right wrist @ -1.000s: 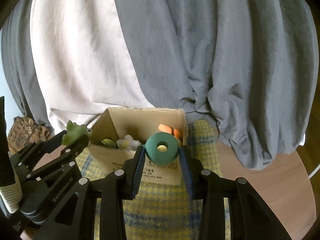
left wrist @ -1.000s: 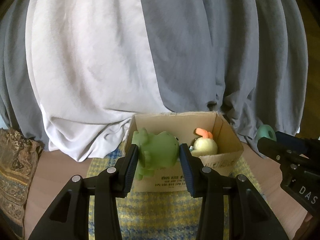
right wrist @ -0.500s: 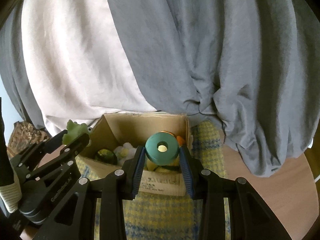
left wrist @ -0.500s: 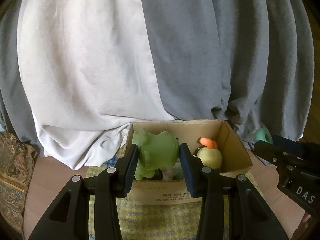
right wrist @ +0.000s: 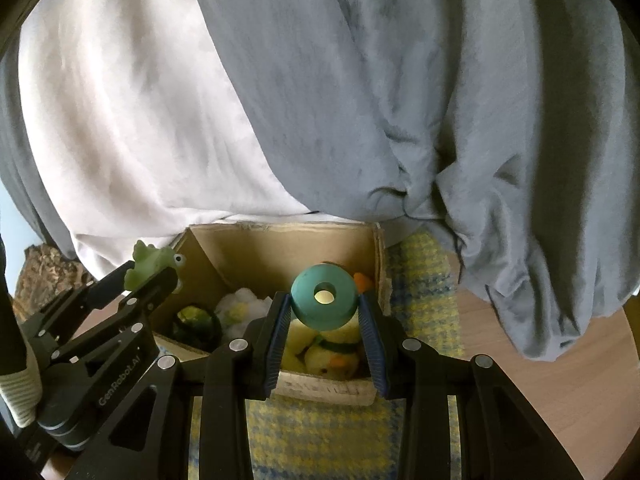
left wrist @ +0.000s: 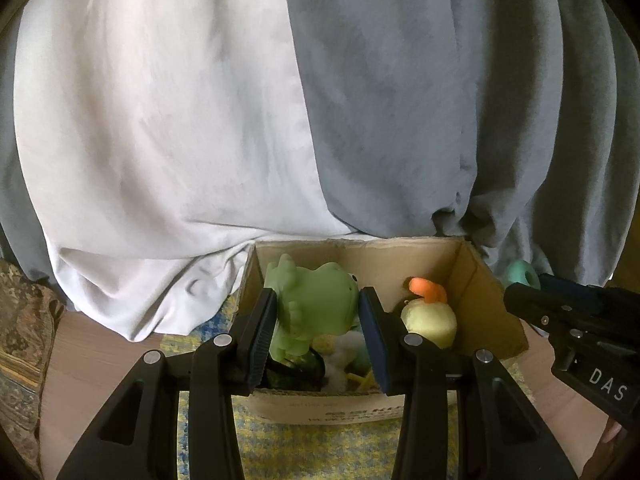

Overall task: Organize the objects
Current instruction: 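Carry the frog plush and teal ring over the box and release both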

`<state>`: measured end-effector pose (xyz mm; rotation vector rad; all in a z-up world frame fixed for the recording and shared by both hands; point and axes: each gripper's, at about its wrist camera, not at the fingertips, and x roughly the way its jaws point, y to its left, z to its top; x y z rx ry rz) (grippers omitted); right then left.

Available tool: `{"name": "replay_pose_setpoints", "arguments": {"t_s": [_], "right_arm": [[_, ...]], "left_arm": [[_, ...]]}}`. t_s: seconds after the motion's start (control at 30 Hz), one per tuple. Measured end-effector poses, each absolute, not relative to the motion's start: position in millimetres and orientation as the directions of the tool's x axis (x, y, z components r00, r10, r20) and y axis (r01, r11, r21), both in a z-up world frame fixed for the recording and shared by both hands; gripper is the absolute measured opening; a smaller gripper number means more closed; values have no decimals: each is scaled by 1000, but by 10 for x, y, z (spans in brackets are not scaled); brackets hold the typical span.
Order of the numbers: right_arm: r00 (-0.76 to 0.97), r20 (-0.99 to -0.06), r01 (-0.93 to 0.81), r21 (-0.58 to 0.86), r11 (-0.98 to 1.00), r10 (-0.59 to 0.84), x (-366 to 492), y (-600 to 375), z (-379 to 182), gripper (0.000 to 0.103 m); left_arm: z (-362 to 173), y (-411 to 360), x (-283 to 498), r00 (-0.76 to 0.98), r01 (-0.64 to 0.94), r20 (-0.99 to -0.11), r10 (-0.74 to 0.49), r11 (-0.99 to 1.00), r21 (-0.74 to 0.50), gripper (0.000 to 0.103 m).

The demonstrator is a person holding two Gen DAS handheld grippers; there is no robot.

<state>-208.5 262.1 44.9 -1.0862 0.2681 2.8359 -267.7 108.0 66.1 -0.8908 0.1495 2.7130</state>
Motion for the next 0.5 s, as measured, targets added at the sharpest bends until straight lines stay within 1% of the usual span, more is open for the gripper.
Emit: {"name": "replay_pose_setpoints", "arguments": {"t_s": [0.1, 0.13, 0.17, 0.2, 0.23, 0.27, 0.3, 0.33, 0.4, 0.43, 0.47, 0.5], "right_arm": [[-741, -671, -149, 131, -980, 23, -2116, 2615, 431, 36], [-742, -669, -153, 130, -980, 27, -2116, 2618, 434, 38], [-742, -669, -160, 127, -979, 35, -2123, 2626, 433, 48], [-746, -664, -169, 127, -978, 43, -2116, 2636, 439, 55], [-751, -659, -177, 125, -976, 51, -2111, 2647, 442, 70], [-757, -651, -188, 122, -975, 64, -2092, 2659, 457, 80], [-765, -639, -196, 121, -973, 75, -2067, 2673, 475, 82], [-766, -637, -199, 119, -973, 78, -2068, 2677, 481, 82], [-761, -642, -209, 113, -971, 89, -2055, 2688, 489, 83], [-758, -645, -213, 110, -971, 93, -2055, 2688, 488, 87], [-751, -651, -226, 99, -969, 109, -2045, 2690, 484, 92], [-749, -652, -234, 92, -968, 119, -2032, 2698, 483, 94]], "left_arm": [[627, 1050, -2726, -766, -285, -601, 228, -959, -1, 42], [621, 1045, -2729, -770, -279, -599, 220, -960, 6, 42], [615, 1047, -2735, -773, -274, -598, 209, -962, 17, 43], [607, 1052, -2735, -774, -273, -599, 204, -962, 24, 48], [600, 1057, -2733, -774, -273, -600, 204, -962, 26, 59], [597, 1054, -2731, -775, -271, -600, 201, -962, 26, 65], [596, 1046, -2725, -780, -260, -596, 192, -965, 29, 75], [602, 1031, -2715, -789, -245, -588, 179, -969, 34, 80], [604, 1018, -2703, -798, -227, -582, 158, -973, 47, 83], [603, 1012, -2695, -797, -223, -583, 155, -974, 46, 87], [604, 994, -2681, -796, -219, -585, 156, -975, 37, 89], [604, 970, -2664, -797, -211, -584, 156, -977, 27, 93]]}}
